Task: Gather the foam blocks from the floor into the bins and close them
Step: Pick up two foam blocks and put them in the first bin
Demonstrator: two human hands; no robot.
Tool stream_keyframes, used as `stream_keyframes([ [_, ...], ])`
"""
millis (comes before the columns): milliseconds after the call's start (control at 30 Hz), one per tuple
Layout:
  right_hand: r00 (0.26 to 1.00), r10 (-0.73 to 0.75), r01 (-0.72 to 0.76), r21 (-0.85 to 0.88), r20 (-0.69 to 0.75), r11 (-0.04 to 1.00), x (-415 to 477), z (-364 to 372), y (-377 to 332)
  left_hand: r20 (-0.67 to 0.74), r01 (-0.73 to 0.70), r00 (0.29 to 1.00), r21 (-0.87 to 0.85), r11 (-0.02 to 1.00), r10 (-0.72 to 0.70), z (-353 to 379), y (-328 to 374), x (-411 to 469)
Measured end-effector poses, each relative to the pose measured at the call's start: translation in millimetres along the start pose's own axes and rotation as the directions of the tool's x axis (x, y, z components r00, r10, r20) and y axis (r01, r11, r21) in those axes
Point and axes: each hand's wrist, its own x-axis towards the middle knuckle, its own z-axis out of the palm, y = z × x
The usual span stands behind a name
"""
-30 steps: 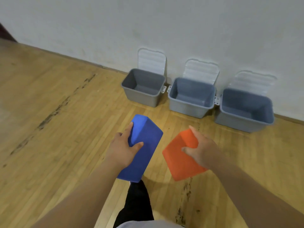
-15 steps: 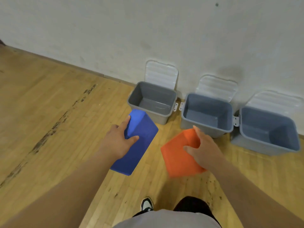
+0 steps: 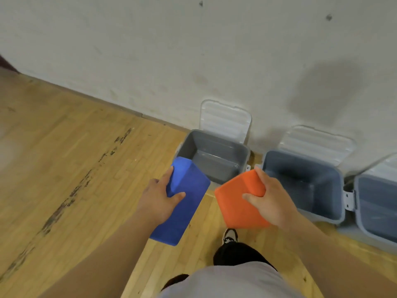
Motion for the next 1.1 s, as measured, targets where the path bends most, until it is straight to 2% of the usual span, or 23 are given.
stream_keyframes([
  [100, 1.000, -0.024, 0.024, -0.007, -0.008, 1.000, 66.9, -19.0, -20.2, -0.035, 0.008, 0.999, -0.002, 1.000, -0.008, -20.8, 21.3, 58.7],
  [300, 0.999, 0.042, -0.042, -0.002, 0.022, 0.999, 169.7, -38.4, -43.7, -0.016, 0.005, 1.000, -0.019, 1.000, -0.006, -55.0, 45.4, 166.1],
  [433, 0.991, 0.125, -0.127, 0.029, 0.056, 0.991, 233.7, -22.7, -41.6, 0.084, -0.015, 0.996, 0.027, 1.000, 0.012, -55.8, 43.7, 255.0],
  [667, 0.939, 0.343, -0.338, 0.099, -0.038, 0.936, 337.2, 44.2, -24.0, 0.306, -0.154, 0.947, 0.153, 0.976, 0.101, -31.2, 34.0, 434.4],
  [800, 0.896, 0.445, -0.443, 0.077, -0.012, 0.893, 404.1, 102.0, 3.6, 0.393, -0.209, 0.911, 0.187, 0.960, 0.122, 4.7, 14.5, 521.5],
  [900, 0.870, 0.492, -0.492, -0.025, 0.016, 0.870, 462.8, 157.6, 43.2, 0.434, -0.184, 0.897, 0.188, 0.965, 0.086, 58.2, -12.5, 579.6],
  [1100, 0.827, 0.550, -0.524, -0.196, 0.119, 0.829, 563.4, 280.4, 131.0, 0.395, -0.116, 0.918, 0.147, 0.982, 0.049, 188.2, -88.9, 648.9],
])
